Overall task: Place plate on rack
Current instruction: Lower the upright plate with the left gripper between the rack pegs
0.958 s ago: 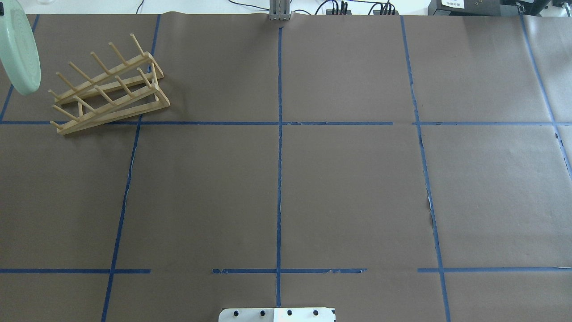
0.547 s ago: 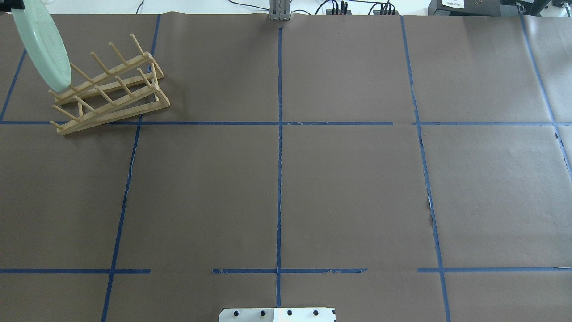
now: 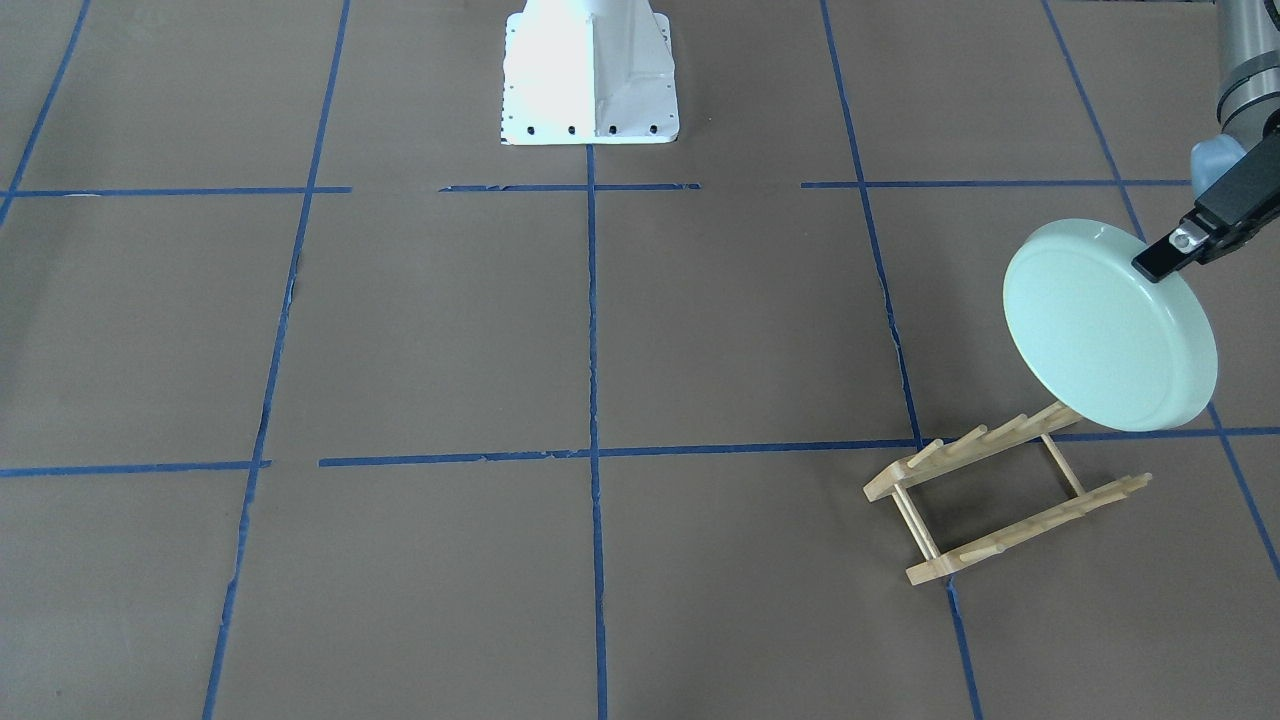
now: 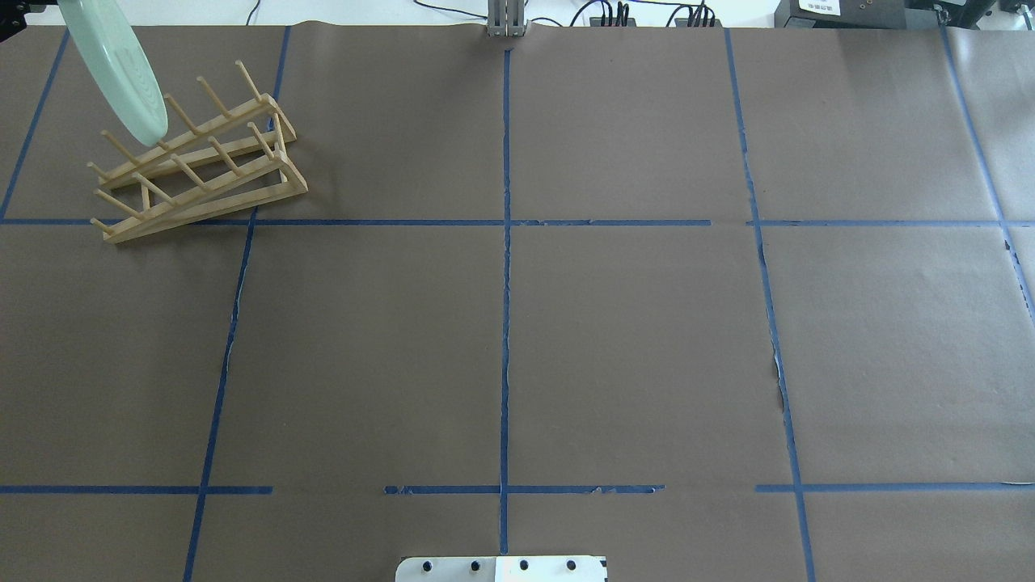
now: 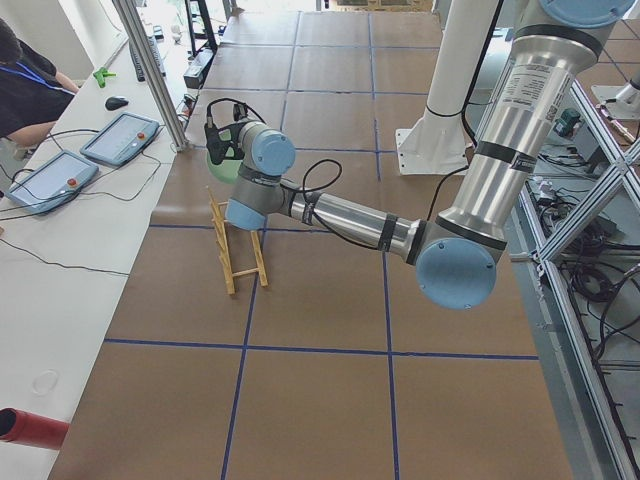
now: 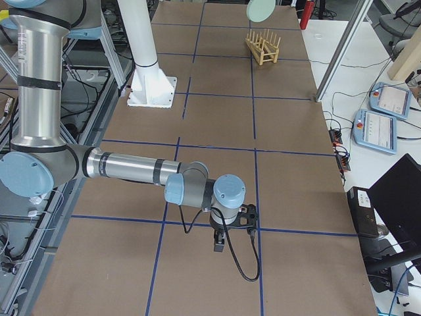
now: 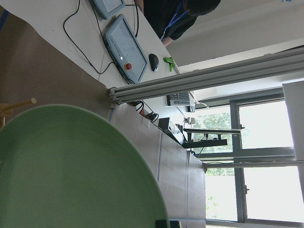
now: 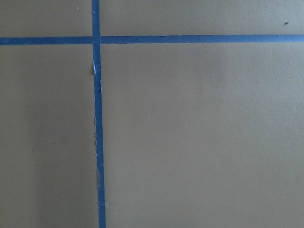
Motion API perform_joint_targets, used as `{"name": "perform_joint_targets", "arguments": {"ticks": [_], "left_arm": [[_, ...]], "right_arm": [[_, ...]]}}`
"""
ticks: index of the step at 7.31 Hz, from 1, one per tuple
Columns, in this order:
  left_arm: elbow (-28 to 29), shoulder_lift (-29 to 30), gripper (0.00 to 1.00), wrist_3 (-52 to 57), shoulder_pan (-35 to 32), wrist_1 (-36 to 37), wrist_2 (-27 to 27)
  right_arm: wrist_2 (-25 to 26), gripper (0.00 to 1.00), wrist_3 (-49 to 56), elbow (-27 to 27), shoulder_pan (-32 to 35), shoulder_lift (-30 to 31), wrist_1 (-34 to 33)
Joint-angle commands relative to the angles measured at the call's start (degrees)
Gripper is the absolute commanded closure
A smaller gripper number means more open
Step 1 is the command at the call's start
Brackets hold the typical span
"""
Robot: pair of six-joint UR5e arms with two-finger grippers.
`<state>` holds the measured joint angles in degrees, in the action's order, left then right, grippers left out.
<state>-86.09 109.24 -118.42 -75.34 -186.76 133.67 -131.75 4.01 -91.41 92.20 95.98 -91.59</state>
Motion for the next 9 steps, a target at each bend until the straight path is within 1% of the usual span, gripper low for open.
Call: {"name": "perform_joint_targets", "arguments": {"ticks": [1, 2, 4, 7, 9], "left_arm": [[0.4, 0.4, 1.0, -4.2, 1.7, -0.9, -5.8], [1.5, 0.4, 1.0, -4.5, 1.9, -2.4, -6.1], [2.2, 0.5, 1.0, -4.8, 1.9, -2.5, -6.6], [5.4, 2.5, 1.0, -4.9, 2.8, -2.5, -11.0], [7.5, 3.7, 1.0, -4.4, 3.7, -2.6, -11.2]], "right_arm": [[0.0, 0.0, 0.0, 0.0, 0.0, 0.0, 0.0], [0.0, 0.0, 0.0, 0.0, 0.0, 0.0, -0.1], [0.0, 0.0, 0.0, 0.0, 0.0, 0.0, 0.0], [0.0, 0.0, 0.0, 0.0, 0.0, 0.0, 0.0], [0.0, 0.0, 0.0, 0.0, 0.0, 0.0, -0.1]]}}
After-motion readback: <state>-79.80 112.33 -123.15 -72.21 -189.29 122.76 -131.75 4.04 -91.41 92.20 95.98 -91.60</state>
